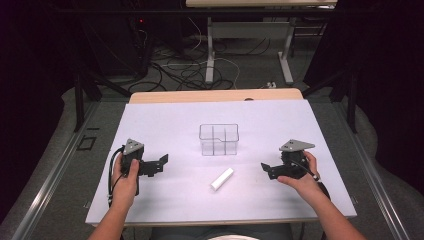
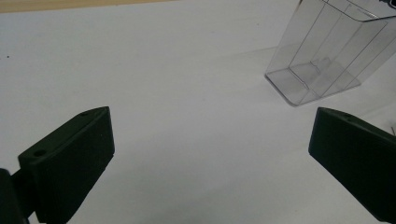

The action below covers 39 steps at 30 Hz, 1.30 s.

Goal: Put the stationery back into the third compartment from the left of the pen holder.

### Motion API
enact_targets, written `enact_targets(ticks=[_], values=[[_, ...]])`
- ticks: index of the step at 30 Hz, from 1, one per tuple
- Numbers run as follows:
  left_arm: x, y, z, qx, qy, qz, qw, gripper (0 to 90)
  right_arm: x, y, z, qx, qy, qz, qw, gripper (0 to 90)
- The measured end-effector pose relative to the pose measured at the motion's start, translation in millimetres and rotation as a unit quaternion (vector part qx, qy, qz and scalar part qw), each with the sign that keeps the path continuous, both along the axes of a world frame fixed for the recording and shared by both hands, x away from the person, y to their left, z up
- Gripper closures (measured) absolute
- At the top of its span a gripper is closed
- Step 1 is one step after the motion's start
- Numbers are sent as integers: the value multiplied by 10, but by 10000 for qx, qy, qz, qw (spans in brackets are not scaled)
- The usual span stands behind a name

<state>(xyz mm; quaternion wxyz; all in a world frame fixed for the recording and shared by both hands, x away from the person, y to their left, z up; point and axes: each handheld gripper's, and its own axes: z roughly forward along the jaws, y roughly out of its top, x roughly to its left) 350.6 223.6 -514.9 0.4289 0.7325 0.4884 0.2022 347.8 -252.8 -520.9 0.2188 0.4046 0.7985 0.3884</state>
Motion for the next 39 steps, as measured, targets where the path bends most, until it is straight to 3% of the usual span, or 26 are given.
enact_targets(ticks=[5,7,9,16,20,24,26,28,32,33,34,35,36,37,38,39], values=[[6,-7,-19,-28,-3,0,10000,1,-33,76,12,-374,-196,295,9987,80],[4,-9,-23,-7,13,-16,10000,1,-42,114,10,-507,-400,378,9972,134],[-1,-18,-28,-3,44,-10,10000,2,-51,142,17,-807,-446,410,9949,161],[-4,-27,-37,15,2,-3,10000,1,-75,246,67,-1063,-852,840,9871,270],[-4,-13,-40,4,15,26,10000,2,-82,341,103,-1219,-934,1127,9817,310],[-1,-7,-45,17,15,29,10000,1,-126,483,128,-1577,-1049,1467,9709,318],[0,-7,-49,14,25,23,10000,2,-152,563,134,-1815,-1118,1619,9635,318],[-1,-7,-51,15,32,26,10000,1,-178,639,141,-2072,-1209,1776,9544,327],[-2,-6,-48,15,19,23,10000,2,-186,763,135,-2294,-1435,2400,9323,359],[-3,-6,-49,21,21,26,10000,2,-194,795,138,-2370,-1465,2475,9280,360],[-3,-5,-50,29,26,23,10000,2,-203,825,134,-2418,-1458,2513,9258,359],[-4,-4,-50,24,30,24,10000,1,-201,850,140,-2510,-1502,2609,9200,359],[-3,-3,-51,33,31,21,10000,1,-197,867,155,-2661,-1545,2739,9112,359],[-4,-3,-52,31,36,32,10000,2,-205,895,151,-2641,-1576,2767,9104,359],[-3,-5,-57,12,9,49,10000,1,-201,913,160,-2710,-1642,2894,9033,358],[-4,-1,-53,28,43,36,10000,2,-218,933,157,-2688,-1617,2903,9041,359]])
